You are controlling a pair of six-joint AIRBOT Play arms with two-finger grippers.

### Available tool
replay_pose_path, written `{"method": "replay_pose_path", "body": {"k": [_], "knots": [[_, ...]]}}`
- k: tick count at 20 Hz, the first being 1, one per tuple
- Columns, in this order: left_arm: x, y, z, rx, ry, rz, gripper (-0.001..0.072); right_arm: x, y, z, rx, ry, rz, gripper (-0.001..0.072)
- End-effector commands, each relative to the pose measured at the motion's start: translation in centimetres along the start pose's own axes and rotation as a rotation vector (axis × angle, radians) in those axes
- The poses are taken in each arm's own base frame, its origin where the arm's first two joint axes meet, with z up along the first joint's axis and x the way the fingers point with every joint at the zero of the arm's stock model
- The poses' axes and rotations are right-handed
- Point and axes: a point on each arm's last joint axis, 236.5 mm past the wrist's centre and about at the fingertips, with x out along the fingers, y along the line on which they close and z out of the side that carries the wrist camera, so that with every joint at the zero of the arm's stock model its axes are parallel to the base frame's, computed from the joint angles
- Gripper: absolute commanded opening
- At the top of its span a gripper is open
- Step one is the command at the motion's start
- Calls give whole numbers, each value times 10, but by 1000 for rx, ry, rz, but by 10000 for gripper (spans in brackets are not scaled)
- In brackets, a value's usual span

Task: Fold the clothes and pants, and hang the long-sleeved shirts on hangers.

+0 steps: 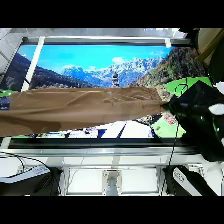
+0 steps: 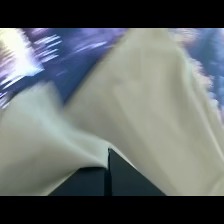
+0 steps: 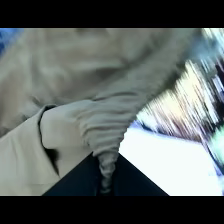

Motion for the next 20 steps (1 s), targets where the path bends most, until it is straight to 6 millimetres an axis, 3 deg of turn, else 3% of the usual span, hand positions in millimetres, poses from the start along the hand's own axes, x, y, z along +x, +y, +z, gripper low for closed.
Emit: {"method": "replay_pose_path", "body": {"k": [1,5,8,10,14,15,16,17,18,20], "knots": [[22,-49,27,180,-22,126,4,21,23,47,3,-13,10,31],[65,-85,39,269,-65,226,4,77,12,87,60,27,-10,32],[94,-110,40,266,-97,179,4,101,-2,115,79,-8,-28,31],[111,-113,35,275,-79,176,4,110,-12,127,93,-52,-45,32],[143,-100,17,267,-20,193,7,127,-27,123,103,-39,-72,33],[149,-99,13,244,-11,193,42,128,-28,123,97,-37,-77,33],[151,-99,12,222,-10,187,196,129,-27,122,90,-36,-77,54],[149,-102,15,221,-18,182,528,127,-26,123,80,-39,-76,182],[144,-106,22,221,-29,178,644,125,-23,125,69,-37,-75,380],[121,-124,45,219,-88,149,643,115,-16,129,31,-8,-74,418]]}}
